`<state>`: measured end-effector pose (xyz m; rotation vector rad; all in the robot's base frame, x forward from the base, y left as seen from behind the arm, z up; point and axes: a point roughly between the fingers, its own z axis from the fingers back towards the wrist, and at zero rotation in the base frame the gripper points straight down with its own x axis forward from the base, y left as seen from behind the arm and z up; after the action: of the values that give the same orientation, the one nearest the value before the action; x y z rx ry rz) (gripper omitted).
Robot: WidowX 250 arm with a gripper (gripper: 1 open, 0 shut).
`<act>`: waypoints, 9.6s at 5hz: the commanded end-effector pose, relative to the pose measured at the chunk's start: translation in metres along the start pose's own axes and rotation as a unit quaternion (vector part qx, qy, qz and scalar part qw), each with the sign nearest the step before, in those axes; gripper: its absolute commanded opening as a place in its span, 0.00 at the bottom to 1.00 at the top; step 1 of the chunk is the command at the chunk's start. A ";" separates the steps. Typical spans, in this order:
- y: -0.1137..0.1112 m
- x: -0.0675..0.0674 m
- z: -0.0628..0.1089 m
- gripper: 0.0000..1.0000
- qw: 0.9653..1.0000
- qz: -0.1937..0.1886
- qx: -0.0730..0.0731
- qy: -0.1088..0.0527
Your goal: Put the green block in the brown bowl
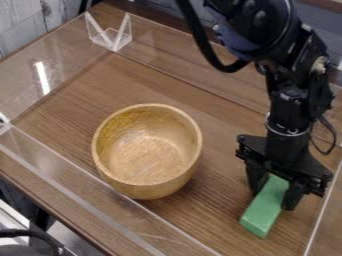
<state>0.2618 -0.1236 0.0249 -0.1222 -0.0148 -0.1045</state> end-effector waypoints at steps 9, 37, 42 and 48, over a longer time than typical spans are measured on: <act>0.036 0.012 0.128 0.00 0.994 0.052 0.000 -0.091; 0.093 -0.030 0.123 0.00 0.983 0.040 0.018 -0.177; 0.114 -0.067 0.107 0.00 0.985 0.042 0.016 -0.169; 0.117 -0.074 0.104 0.00 0.987 0.062 0.003 -0.148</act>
<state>0.1957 0.0095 0.1079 -0.1380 -0.2846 0.0355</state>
